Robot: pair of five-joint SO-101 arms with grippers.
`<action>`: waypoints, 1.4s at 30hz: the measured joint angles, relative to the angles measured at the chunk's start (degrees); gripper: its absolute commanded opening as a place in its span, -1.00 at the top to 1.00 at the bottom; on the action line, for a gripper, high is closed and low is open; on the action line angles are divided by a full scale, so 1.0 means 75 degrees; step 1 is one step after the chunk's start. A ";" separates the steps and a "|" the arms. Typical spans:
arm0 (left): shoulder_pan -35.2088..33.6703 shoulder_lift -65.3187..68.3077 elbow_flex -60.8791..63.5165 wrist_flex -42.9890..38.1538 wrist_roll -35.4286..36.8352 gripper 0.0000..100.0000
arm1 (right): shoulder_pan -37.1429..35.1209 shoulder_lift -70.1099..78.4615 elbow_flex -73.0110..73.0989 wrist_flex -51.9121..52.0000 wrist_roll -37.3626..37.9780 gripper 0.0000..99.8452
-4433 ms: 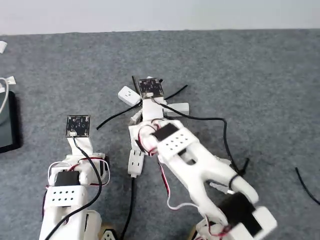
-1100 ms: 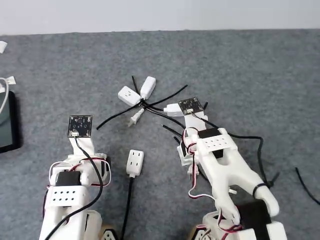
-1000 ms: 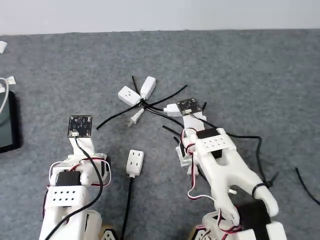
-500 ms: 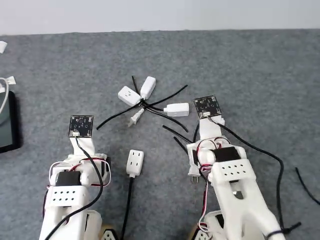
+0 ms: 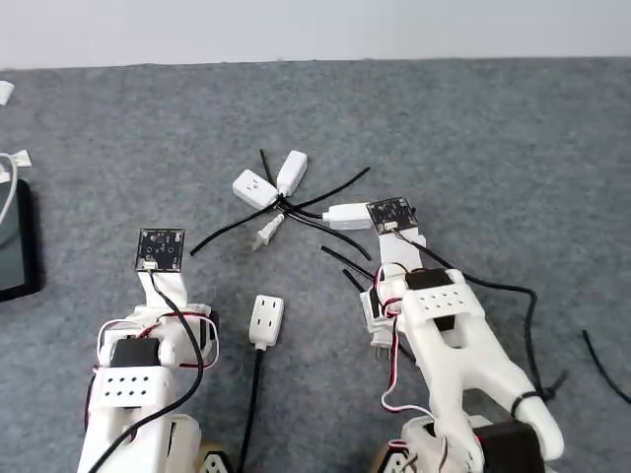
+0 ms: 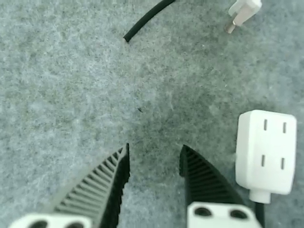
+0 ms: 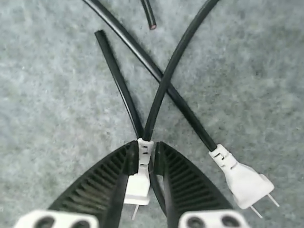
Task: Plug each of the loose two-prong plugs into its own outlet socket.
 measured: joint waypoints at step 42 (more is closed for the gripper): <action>-0.0012 0.0000 0.0000 0.0000 0.0000 0.78 | -0.0340 0.0656 -0.0715 0.0867 0.0270 0.98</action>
